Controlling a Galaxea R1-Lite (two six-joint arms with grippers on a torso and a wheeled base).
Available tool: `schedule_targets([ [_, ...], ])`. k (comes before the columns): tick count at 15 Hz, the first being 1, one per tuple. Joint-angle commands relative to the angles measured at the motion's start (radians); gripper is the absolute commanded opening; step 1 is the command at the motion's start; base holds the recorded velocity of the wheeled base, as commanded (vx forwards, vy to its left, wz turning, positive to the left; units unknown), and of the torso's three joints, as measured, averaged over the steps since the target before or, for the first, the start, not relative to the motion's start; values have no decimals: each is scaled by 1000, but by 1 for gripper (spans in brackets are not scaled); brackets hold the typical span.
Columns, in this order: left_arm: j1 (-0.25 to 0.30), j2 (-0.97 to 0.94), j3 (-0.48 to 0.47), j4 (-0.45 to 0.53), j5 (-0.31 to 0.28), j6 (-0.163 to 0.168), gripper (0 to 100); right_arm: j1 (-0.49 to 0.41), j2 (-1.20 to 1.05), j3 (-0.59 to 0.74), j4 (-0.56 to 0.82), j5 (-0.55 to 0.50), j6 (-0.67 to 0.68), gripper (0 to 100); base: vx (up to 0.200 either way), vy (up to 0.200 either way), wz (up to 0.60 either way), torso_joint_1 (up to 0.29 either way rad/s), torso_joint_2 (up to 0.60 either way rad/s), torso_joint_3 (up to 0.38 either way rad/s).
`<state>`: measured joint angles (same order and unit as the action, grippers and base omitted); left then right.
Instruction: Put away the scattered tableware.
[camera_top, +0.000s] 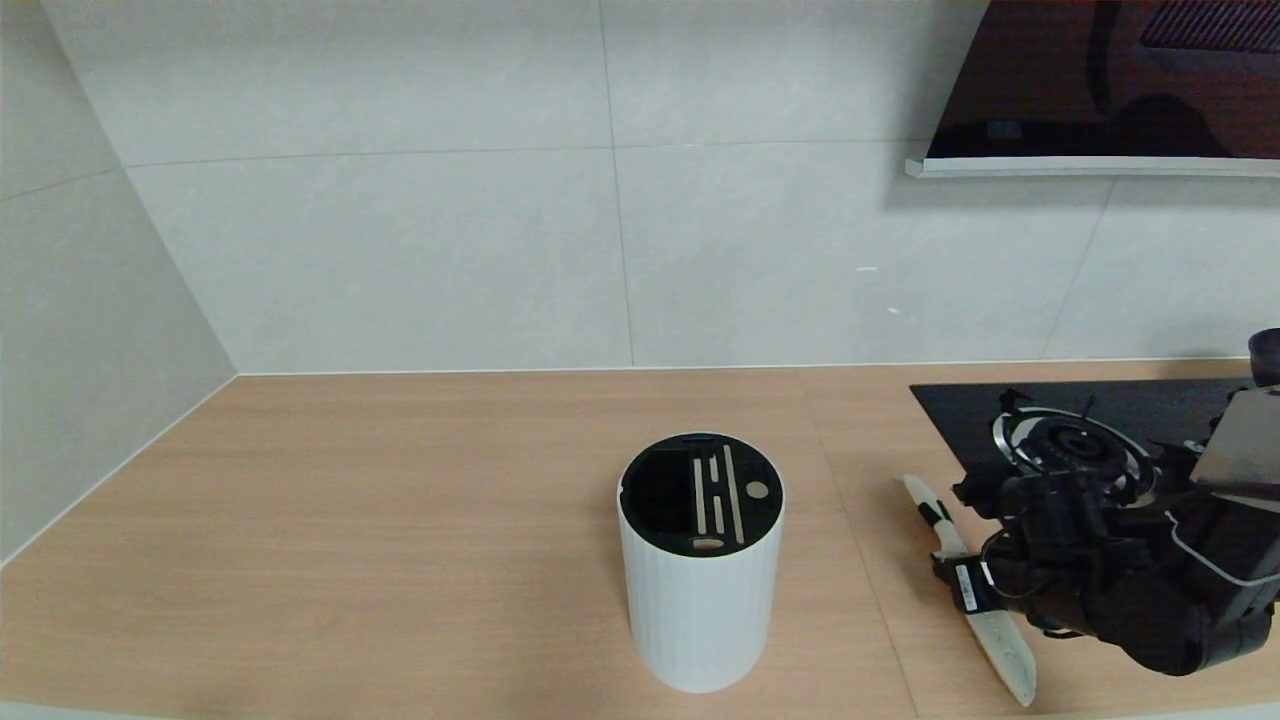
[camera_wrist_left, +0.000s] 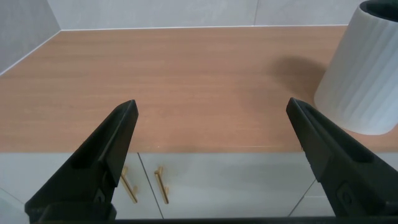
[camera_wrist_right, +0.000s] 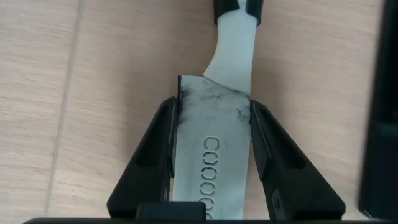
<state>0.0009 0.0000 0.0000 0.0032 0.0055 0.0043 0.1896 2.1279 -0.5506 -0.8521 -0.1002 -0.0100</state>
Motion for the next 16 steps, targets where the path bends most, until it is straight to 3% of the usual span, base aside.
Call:
schedule_targets([
  [1,1,2,0,0,1,0,100,16,-158,18,2,1,12,0,0,0,0,0,0,0],
  [4,-1,2,0,0,1,2,100,48,-327,-28,24,1,15,0,0,0,0,0,0,0],
  [8,1,2,0,0,1,-1,100,154,-447,-201,206,2,16,0,0,0,0,0,0,0],
  [10,1,2,0,0,1,3,100,280,-503,-310,309,-1,16,0,0,0,0,0,0,0],
  [16,1,0,0,-2,-4,6,100,344,-531,-316,303,2,15,0,0,0,0,0,0,0],
])
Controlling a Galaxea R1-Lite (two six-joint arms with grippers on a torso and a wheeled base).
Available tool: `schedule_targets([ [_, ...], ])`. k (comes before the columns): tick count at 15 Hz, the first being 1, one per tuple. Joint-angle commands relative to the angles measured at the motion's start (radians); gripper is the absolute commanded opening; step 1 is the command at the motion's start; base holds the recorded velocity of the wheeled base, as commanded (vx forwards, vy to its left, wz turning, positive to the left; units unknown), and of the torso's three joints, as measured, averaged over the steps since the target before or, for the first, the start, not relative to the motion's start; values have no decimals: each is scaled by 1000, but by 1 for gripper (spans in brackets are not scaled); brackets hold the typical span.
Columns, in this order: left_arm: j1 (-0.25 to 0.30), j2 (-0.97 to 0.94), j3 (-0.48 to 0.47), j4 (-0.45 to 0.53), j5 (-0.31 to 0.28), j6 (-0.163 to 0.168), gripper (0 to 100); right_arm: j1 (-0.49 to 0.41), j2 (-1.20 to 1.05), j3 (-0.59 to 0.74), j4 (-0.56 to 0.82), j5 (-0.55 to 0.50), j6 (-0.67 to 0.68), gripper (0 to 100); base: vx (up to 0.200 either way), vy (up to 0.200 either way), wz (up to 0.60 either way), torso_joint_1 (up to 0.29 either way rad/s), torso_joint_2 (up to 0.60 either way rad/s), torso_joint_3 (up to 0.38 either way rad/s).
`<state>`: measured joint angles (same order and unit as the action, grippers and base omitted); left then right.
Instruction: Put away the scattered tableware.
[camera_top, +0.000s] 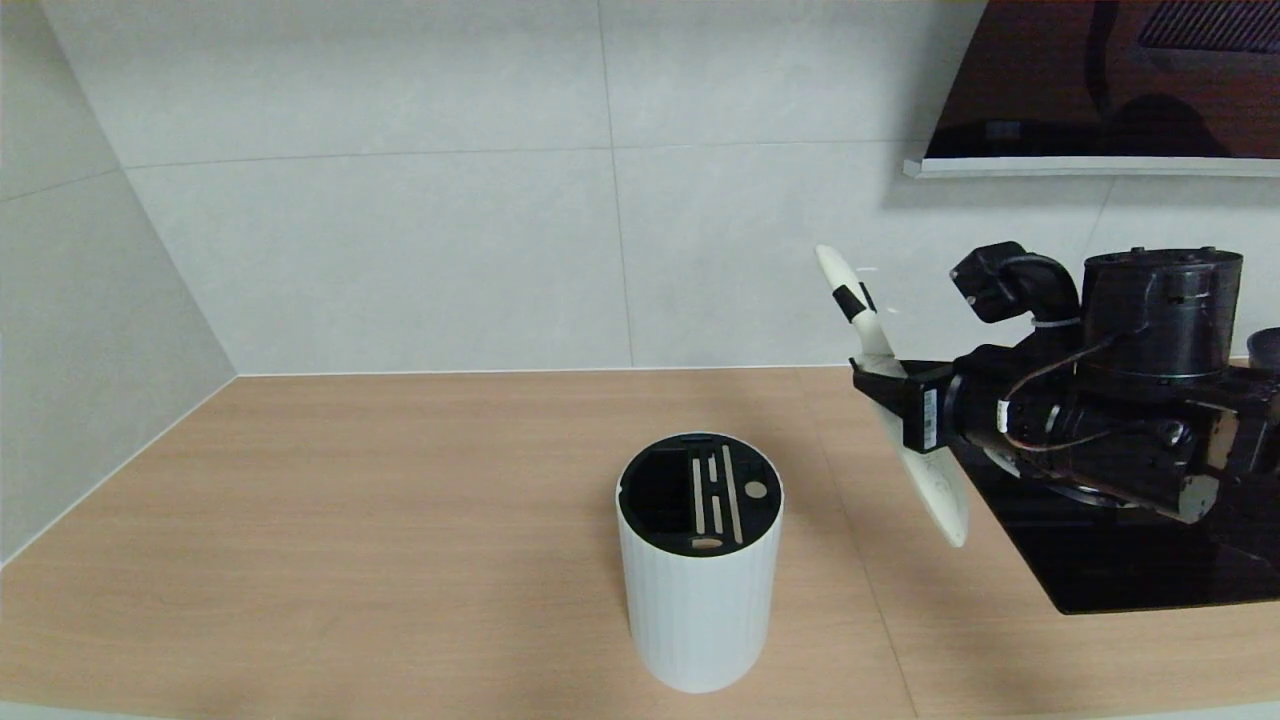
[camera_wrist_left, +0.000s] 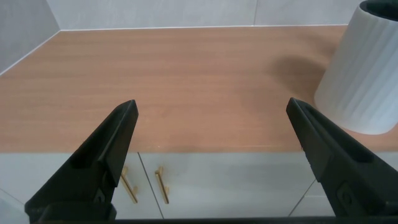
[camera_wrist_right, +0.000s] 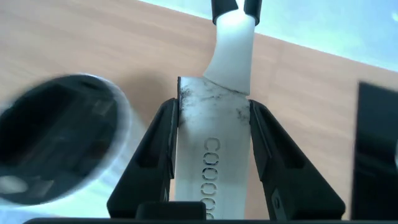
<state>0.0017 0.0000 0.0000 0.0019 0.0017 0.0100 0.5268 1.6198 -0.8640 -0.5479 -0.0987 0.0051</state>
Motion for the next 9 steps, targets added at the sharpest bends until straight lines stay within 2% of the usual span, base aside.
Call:
schedule_targets([
  [1,0,0,0,0,-2,2,100,9,-24,-3,-1,2,-1,0,0,0,0,0,0,0],
  [3,-2,9,-124,33,-109,2,100,44,-49,-7,-3,2,-1,0,0,0,0,0,0,0],
  [4,-2,34,-183,66,-138,1,100,52,-52,-15,-3,2,-1,0,0,0,0,0,0,0],
  [5,-2,137,-291,147,-192,1,100,58,-47,-44,-1,8,-2,0,0,0,0,0,0,0],
  [6,-2,221,-356,198,-236,1,100,59,-37,-72,0,10,-4,0,0,0,0,0,0,0],
  [8,-6,396,-434,225,-341,22,100,59,-18,-75,-3,14,-1,0,0,0,0,0,0,0],
  [9,-9,482,-485,224,-368,22,100,59,-11,-78,-3,14,-1,0,0,0,0,0,0,0],
])
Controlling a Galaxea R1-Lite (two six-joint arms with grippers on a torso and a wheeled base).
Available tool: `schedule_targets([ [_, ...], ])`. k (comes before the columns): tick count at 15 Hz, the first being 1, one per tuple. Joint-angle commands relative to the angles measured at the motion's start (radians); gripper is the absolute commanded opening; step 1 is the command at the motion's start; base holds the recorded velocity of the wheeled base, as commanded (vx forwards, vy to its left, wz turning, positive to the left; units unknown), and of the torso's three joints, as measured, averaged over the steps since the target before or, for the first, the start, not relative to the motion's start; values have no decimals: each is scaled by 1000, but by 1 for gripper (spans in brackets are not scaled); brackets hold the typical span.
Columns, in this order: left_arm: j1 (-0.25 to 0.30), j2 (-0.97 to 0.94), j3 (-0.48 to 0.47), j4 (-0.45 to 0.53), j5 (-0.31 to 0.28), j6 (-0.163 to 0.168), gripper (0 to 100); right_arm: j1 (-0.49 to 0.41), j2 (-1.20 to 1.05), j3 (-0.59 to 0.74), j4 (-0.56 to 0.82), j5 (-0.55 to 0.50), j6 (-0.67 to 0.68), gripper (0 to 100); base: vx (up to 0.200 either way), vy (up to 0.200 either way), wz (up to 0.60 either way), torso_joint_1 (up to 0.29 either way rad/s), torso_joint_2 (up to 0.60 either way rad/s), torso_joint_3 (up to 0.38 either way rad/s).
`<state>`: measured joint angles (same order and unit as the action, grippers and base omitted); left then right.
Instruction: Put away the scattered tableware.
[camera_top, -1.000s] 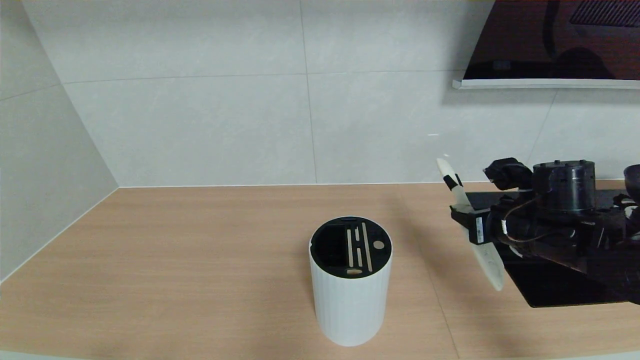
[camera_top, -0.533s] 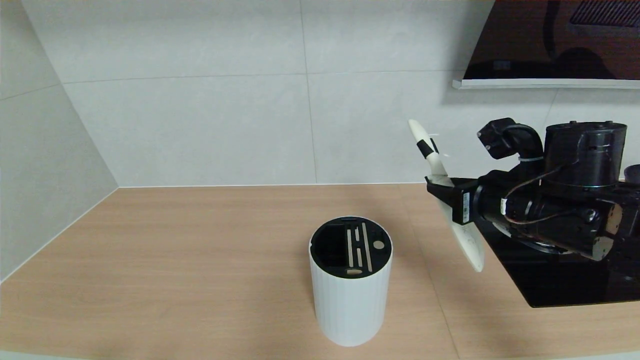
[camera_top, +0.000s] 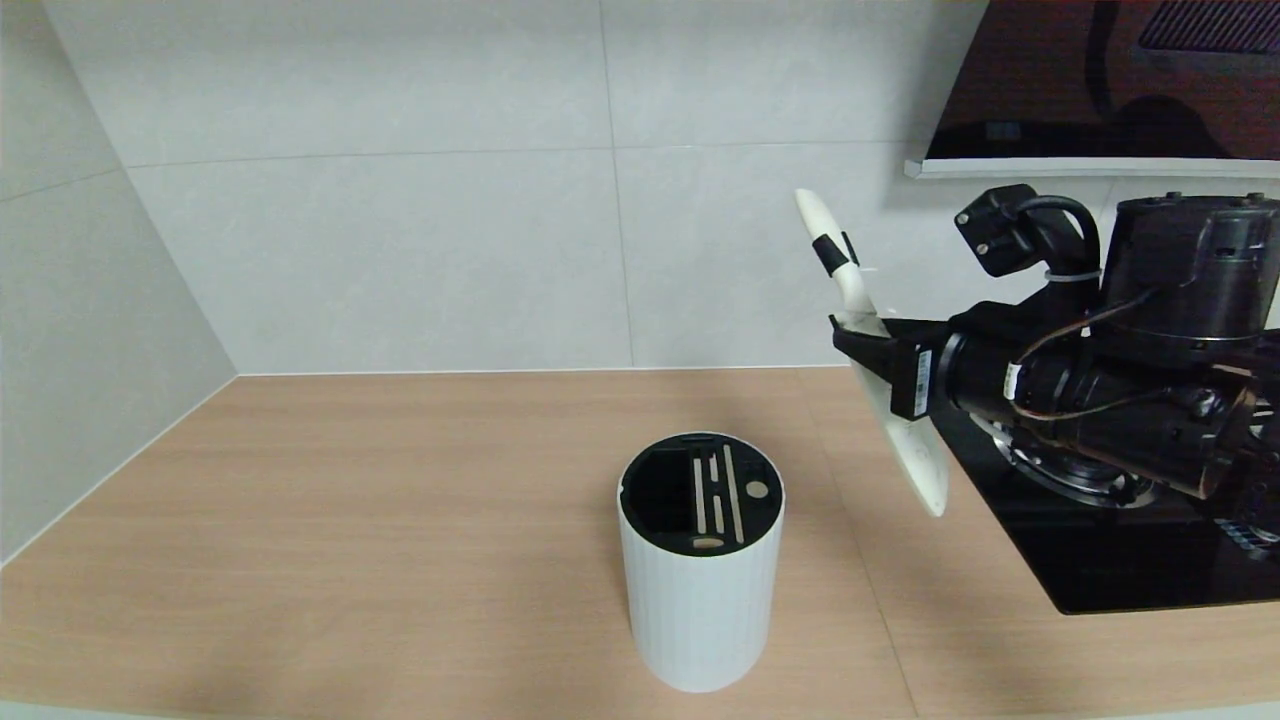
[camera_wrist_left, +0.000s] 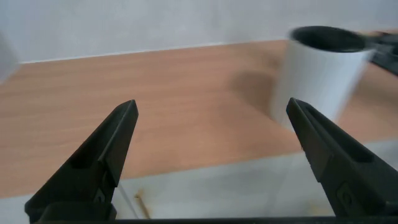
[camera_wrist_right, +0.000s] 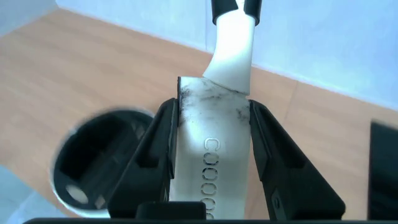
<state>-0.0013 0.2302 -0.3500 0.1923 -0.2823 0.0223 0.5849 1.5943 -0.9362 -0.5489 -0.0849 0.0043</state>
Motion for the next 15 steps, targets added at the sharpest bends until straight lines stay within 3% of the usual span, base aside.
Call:
schedule_targets([
  [1,-6,340,-195,32,-101,10,100,1,15,-7,-2,1,0,0,0,0,0,0,0,0],
  [4,-60,606,-342,-4,-133,8,100,44,6,2,-2,-4,2,0,0,0,0,0,0,0],
  [6,-166,831,-423,-163,-127,-13,100,90,6,4,-2,-12,10,0,0,0,0,0,0,0],
  [7,-200,897,-434,-232,-126,-30,100,105,3,8,-2,-15,22,0,0,0,0,0,0,0],
  [9,-278,1017,-389,-415,-103,-105,100,135,-10,22,-2,-19,29,0,0,0,0,0,0,0],
  [11,-318,1081,-343,-557,-98,-186,100,145,-22,28,-2,-19,29,0,0,0,0,0,0,0],
  [13,-394,1140,-342,-725,-89,-364,100,204,-31,42,-2,-21,46,0,0,0,0,0,0,0],
  [15,-444,1187,-356,-803,-92,-550,100,243,-31,48,1,-21,74,0,0,0,0,0,0,0],
])
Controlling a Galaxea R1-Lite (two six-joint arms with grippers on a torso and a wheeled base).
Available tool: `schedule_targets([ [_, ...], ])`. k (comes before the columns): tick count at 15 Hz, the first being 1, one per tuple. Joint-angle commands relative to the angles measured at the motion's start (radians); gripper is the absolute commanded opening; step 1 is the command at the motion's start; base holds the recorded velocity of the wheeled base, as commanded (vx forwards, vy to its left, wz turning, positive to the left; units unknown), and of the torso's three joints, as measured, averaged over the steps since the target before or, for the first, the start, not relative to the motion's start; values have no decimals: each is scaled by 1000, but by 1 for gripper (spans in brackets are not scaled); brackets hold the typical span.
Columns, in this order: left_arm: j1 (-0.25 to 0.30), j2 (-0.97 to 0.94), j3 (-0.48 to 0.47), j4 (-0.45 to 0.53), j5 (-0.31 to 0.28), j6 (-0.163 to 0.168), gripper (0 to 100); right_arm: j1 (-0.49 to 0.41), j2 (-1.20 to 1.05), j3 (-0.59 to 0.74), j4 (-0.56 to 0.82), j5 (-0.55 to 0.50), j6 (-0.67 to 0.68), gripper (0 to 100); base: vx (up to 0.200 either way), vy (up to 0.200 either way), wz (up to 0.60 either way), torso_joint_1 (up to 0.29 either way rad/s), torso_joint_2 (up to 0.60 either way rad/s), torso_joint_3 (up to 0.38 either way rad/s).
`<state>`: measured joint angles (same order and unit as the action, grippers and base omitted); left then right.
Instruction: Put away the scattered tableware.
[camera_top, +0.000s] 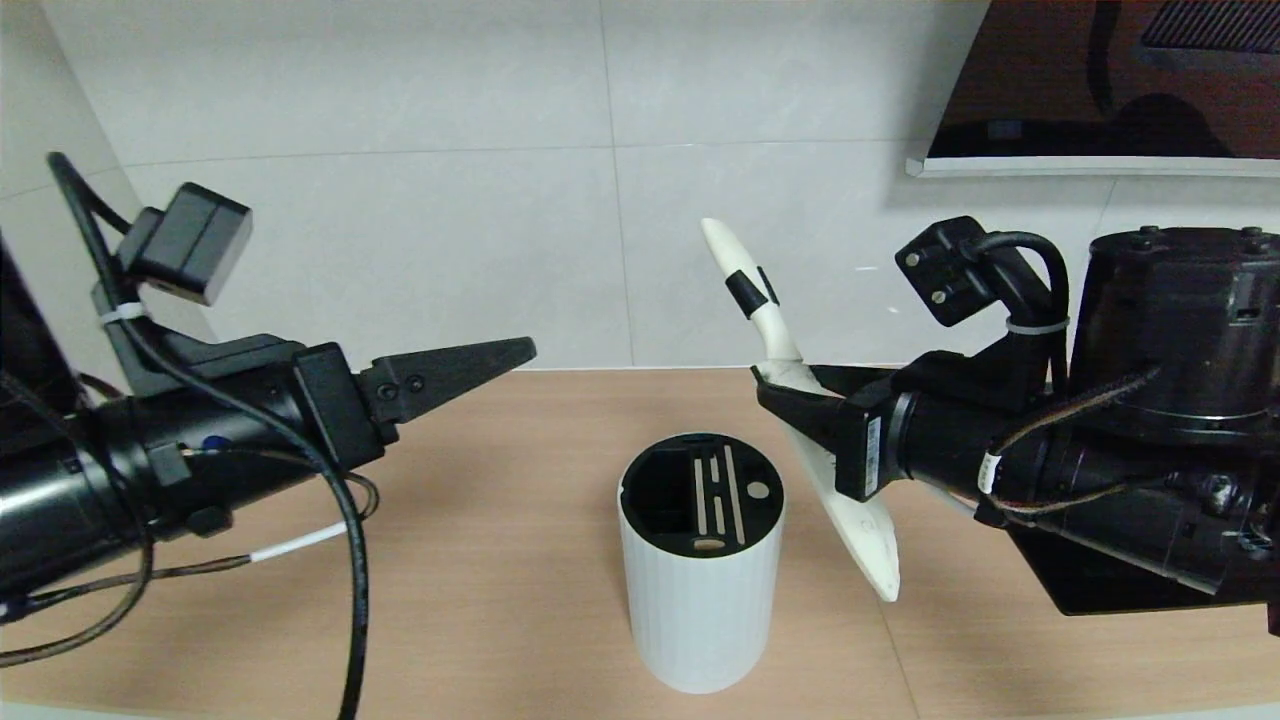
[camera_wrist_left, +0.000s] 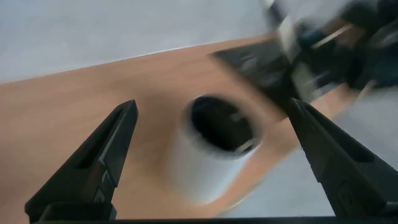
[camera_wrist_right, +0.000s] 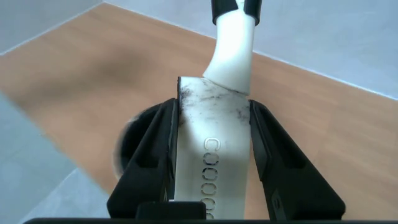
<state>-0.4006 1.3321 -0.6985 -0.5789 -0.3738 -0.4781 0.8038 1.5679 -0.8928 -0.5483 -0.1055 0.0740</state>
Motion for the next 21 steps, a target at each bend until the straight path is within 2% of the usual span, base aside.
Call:
schedule_targets([
  [1,-52,125,-16,-71,0,-117,100,43,1,3,4,0,29,0,0,0,0,0,0,0],
  [2,-66,167,-18,-142,3,-180,100,61,14,0,4,0,46,0,0,0,0,0,0,0],
  [3,-76,197,-12,-214,4,-218,100,71,26,0,4,0,46,0,0,0,0,0,0,0],
  [5,-96,236,13,-323,15,-243,100,109,41,-6,-1,0,47,0,0,0,0,0,0,0],
  [8,-150,286,20,-429,73,-246,100,176,60,-6,-1,-3,81,0,0,0,0,0,0,0],
  [9,-170,305,17,-449,102,-246,100,183,70,-8,-1,-17,93,0,0,0,0,0,0,0],
  [10,-170,305,17,-449,102,-246,100,183,70,-8,-1,-17,93,0,0,0,0,0,0,0],
  [11,-211,334,11,-475,164,-241,100,189,100,-20,-2,-62,93,0,0,0,0,0,0,0],
  [14,-237,332,13,-478,176,-241,100,189,106,-21,-4,-72,93,0,0,0,0,0,0,0],
  [21,-244,351,11,-478,188,-241,100,189,127,-25,-30,-114,92,0,0,0,0,0,0,0],
])
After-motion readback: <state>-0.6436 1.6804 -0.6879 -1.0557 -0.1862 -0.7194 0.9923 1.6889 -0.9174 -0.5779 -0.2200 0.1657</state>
